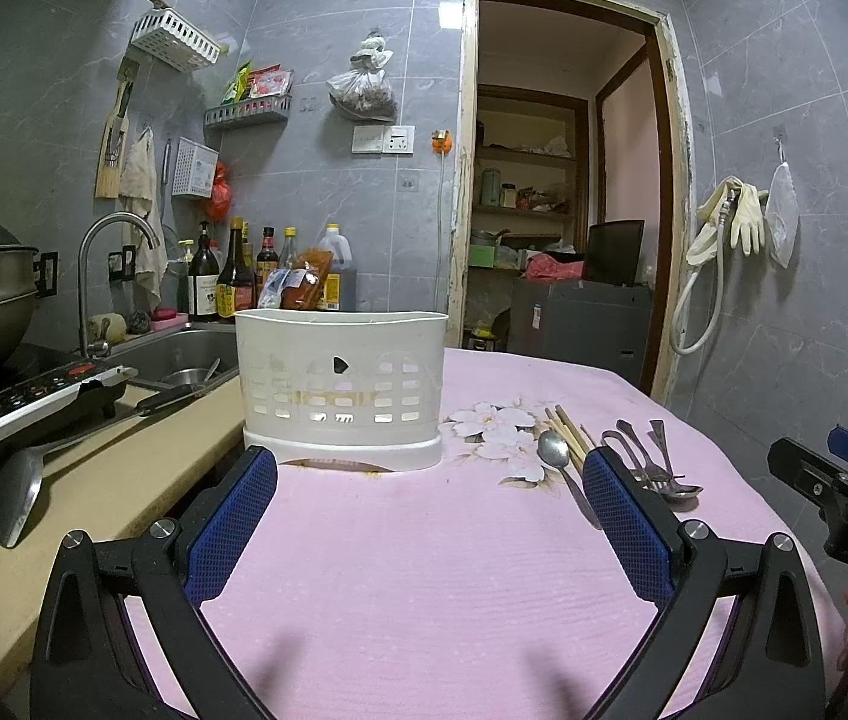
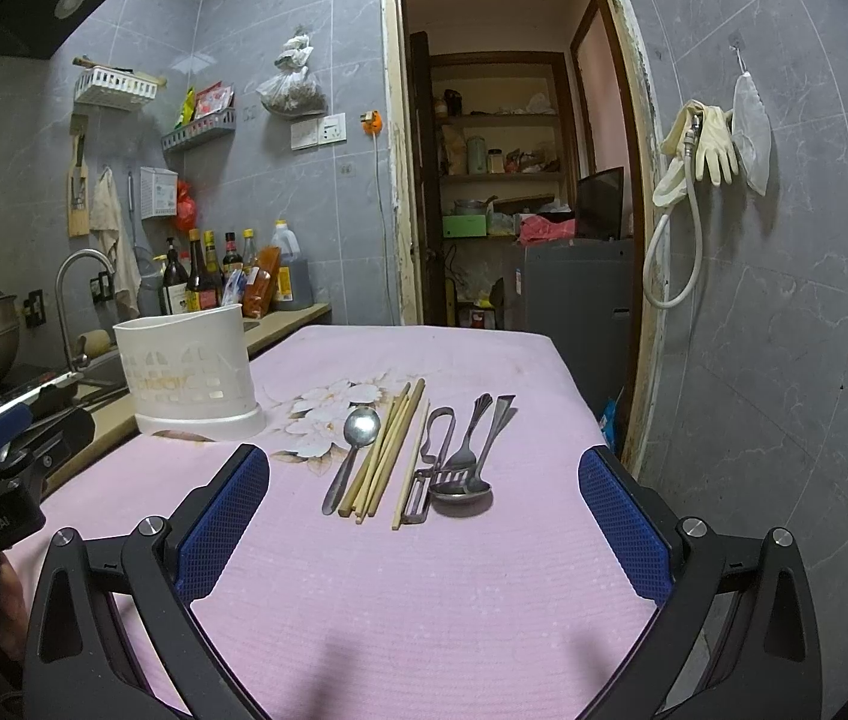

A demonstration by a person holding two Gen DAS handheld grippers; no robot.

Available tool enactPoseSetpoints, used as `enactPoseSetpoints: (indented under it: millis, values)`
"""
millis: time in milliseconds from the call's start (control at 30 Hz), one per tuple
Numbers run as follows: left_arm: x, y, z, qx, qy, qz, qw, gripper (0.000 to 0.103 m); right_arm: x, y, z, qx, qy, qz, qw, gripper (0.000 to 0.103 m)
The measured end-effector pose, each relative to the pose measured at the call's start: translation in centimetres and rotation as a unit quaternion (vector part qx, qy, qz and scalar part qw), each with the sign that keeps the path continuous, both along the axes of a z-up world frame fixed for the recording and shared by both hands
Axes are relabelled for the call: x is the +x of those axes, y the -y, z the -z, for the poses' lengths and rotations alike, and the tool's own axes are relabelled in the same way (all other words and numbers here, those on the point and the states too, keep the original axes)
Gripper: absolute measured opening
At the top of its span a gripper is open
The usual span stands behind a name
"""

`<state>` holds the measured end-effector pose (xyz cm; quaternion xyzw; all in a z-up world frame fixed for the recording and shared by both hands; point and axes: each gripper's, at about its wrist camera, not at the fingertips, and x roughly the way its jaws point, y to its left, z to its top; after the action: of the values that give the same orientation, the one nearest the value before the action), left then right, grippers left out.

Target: Organize utensils

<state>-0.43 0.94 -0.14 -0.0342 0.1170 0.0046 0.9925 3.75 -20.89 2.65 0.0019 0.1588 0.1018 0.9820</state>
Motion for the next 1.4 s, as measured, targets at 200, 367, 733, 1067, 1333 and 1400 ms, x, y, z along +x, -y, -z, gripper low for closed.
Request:
enactPoseSetpoints:
  millis: [200,367,733,1067,1333,1400]
  values:
    - [0.0,0.0,0.0,0.0,0.0,0.0,1.0,0.1,0.0,0.0,0.0,-0.001,0.0,0.0,1.0,0.103]
    - [0.0,0.0,0.0,0.0,0.0,0.0,1.0,0.1,0.0,0.0,0.0,-0.001,-0.001,0.0,1.0,0.103]
    - [0.1,-0.1,0.3,0.001,-0.002,-0.002,1.0,0.1,0.0,-0.1,0.1,0.0,0.0,0.0,1.0,0.103]
    - [1.4,0.1,-0.7,0.016,0.012,-0.01,0.9998,0.1,0.7,0.5,-0.4,-0.012,0.03,0.002,0.999,0.103]
    - [5.2,0.9,-3.2,0.05,-0.003,0.03,0.9983,0.1,3.2,1.9,-2.3,-0.032,0.06,-0.011,0.998,0.103]
    - [6.4,1.1,-3.3,0.049,-0.017,0.043,0.9977,0.1,4.4,2.4,-2.7,-0.04,0.061,-0.013,0.997,0.103]
